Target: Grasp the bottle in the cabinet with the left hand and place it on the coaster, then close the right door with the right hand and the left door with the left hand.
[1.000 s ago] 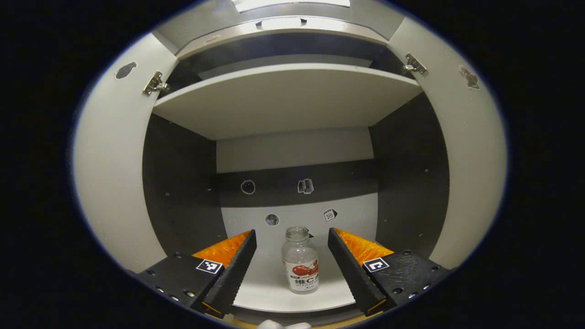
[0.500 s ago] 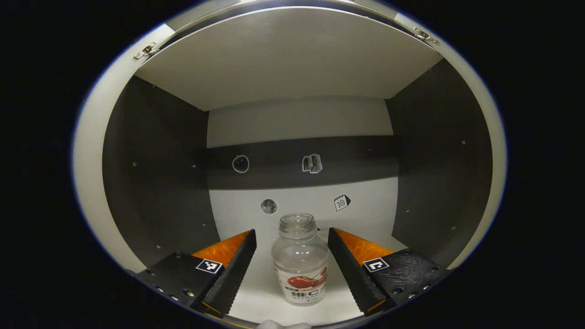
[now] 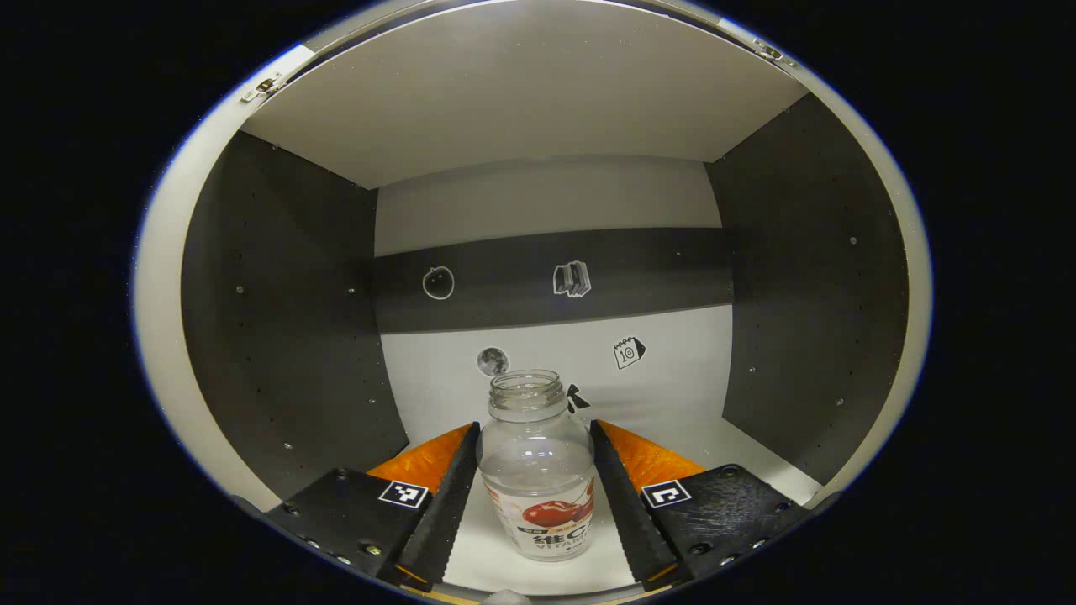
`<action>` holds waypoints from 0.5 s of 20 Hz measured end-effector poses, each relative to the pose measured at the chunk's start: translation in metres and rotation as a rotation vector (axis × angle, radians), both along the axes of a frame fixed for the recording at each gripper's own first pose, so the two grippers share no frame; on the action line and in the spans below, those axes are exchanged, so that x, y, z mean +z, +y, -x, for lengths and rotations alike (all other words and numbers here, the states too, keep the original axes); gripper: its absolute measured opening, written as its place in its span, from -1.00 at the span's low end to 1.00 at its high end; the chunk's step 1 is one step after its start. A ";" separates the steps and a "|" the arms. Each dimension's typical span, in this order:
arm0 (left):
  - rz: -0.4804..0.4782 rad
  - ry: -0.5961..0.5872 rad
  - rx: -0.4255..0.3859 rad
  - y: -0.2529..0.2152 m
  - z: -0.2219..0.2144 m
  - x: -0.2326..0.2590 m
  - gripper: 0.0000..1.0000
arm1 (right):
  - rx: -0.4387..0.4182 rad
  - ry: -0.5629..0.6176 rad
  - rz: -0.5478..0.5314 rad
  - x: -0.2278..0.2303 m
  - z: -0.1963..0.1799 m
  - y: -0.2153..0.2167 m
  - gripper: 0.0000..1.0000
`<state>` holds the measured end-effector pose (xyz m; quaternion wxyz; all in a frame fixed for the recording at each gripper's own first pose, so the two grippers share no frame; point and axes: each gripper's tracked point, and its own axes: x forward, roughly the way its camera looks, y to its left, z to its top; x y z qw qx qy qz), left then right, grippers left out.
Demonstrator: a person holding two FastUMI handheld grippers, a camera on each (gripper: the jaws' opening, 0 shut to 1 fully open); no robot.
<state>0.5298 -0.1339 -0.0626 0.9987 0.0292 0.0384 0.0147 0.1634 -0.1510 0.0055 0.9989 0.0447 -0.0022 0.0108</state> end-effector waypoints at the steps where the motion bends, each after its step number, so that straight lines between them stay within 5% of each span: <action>1: 0.001 -0.017 -0.009 -0.001 0.002 0.002 0.54 | -0.006 -0.001 0.010 0.002 0.003 0.004 0.66; 10: 0.033 -0.107 -0.128 -0.004 -0.001 0.000 0.53 | -0.064 0.029 0.054 -0.004 0.059 0.069 0.66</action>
